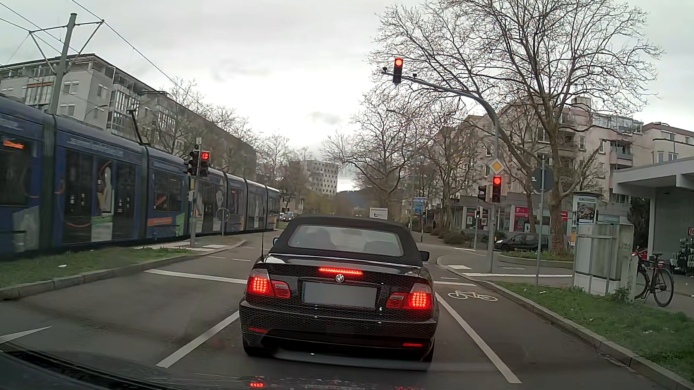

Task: Follow the waypoints while adhering to traffic rules and regulations

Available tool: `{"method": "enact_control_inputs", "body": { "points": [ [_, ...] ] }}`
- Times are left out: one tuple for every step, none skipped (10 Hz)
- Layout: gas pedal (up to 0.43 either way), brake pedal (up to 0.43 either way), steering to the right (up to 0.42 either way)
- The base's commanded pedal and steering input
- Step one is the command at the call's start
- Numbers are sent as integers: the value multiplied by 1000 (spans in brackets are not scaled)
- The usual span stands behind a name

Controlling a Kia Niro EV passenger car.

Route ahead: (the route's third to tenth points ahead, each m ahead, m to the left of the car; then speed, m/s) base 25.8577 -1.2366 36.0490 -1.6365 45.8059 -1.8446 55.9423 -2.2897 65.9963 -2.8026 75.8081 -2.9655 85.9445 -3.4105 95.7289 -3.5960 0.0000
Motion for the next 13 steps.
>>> {"method": "enact_control_inputs", "body": {
  "points": [
    [0,220,22],
    [0,220,23],
    [0,213,23],
    [0,213,23],
    [0,213,23],
    [0,213,23],
    [0,213,23],
    [0,213,23],
    [0,213,23],
    [0,213,23],
    [0,213,23],
    [0,213,23],
    [0,213,23]
  ]
}}
